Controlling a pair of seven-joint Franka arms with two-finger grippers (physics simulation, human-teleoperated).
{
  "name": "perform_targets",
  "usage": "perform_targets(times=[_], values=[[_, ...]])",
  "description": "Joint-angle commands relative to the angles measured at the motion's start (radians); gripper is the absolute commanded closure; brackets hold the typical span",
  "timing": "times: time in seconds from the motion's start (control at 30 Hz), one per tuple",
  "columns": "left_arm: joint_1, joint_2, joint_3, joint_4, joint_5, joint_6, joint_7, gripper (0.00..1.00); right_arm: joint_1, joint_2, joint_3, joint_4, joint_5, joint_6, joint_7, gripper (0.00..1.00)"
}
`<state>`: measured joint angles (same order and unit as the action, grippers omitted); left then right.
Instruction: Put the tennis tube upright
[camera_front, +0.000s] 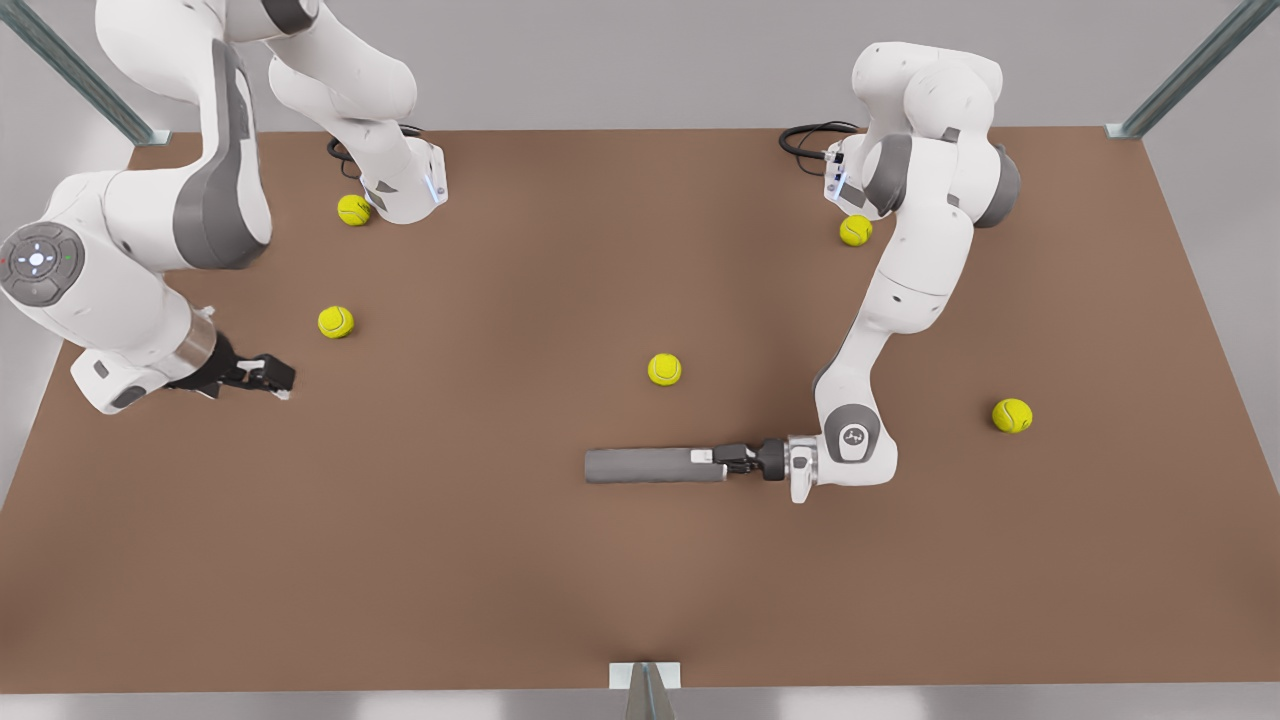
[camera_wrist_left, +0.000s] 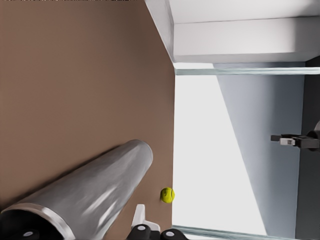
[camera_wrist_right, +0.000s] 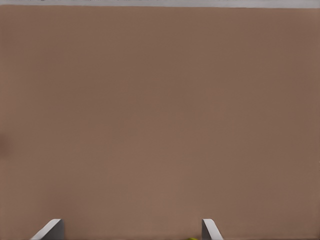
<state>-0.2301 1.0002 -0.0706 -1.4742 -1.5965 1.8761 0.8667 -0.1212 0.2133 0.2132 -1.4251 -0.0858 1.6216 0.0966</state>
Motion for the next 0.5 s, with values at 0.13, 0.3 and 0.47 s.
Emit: perform_targets(times=[0.13, 0.3, 0.47], values=[[0.000, -0.002, 0.006, 0.000, 0.004, -0.018, -0.003, 0.71, -0.003, 0.000, 0.000, 0.003, 0.001, 0.000, 0.000, 0.00], [0.000, -0.002, 0.017, 0.000, 0.004, -0.028, -0.003, 0.79, 0.000, 0.000, -0.003, 0.005, 0.000, 0.001, 0.000, 0.00], [0.000, -0.002, 0.017, 0.000, 0.004, -0.028, -0.002, 0.79, 0.011, 0.000, 0.000, 0.005, 0.000, 0.001, -0.002, 0.00]])
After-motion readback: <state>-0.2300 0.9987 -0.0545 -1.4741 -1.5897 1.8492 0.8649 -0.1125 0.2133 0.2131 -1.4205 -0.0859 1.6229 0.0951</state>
